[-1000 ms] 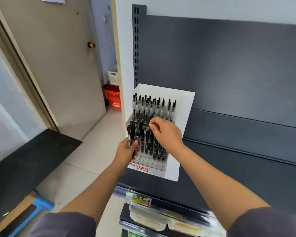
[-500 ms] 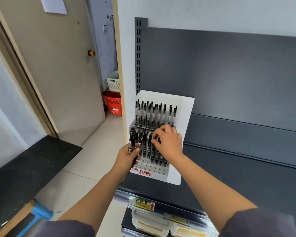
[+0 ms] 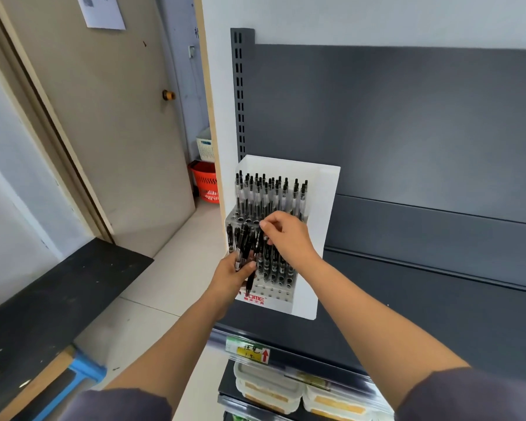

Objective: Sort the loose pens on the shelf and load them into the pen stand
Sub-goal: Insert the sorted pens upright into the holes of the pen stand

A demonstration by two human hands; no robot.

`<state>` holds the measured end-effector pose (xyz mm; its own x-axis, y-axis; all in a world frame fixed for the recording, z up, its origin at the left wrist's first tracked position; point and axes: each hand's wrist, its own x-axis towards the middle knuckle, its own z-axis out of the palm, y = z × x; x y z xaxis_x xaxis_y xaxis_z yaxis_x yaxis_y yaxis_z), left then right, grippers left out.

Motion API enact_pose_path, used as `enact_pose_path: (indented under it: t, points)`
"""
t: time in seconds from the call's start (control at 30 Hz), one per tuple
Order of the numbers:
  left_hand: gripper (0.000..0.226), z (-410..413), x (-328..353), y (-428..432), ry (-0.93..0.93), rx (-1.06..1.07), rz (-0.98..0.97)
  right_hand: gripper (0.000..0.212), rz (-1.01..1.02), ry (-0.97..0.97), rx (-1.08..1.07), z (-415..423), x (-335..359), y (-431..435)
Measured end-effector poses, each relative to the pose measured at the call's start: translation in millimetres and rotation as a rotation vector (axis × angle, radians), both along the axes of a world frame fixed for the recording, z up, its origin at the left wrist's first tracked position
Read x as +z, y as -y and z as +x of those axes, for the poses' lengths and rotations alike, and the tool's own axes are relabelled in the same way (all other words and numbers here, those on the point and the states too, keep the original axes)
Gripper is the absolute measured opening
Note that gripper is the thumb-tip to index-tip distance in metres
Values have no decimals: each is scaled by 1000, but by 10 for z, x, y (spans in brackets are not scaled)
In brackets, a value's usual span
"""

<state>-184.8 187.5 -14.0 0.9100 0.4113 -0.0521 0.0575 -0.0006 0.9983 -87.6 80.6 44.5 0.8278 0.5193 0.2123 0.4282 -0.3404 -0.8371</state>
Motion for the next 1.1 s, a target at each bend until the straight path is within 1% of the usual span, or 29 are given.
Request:
enact_pose_path:
  t: [0.13,0.2,0.3,0.37,0.43,0.57,0.7,0.8,0.9,1.0,1.1]
  points:
    - [14,34,14,-46,2,-17,43,4,49,-63,9,25,30,5]
    - [15,71,36,-76,12,-28,50,6,34,-40,-24,61,56,-3]
    - [15,124,41,-170,44,-9,79,7,-90,79,-121,98,96,-28]
    - [14,161,38,-266,39,18,105,13,-153,141,-186,99,107,-54]
    - [13,188,46,-343,34,-1,98,17,-207,194,-221,82,92,-86]
    - [11,233,11,-451,-10,-96,81,20,-296,294,-233,55,-19,-150]
    - [7,247,-57,-510,-6,-172,80,20,-441,400,-222,39,-188,-195]
    - [13,235,-79,-565,17,-170,68,18,-480,396,-275,31,-261,-208]
    - [12,233,-90,-621,27,-152,40,12,-486,411,-310,9,-288,-222]
    - [15,214,-117,-644,24,-143,27,11,-496,412,-323,-19,-289,-255]
    - [19,198,-142,-626,10,-147,-35,11,-520,366,-311,-33,-268,-261]
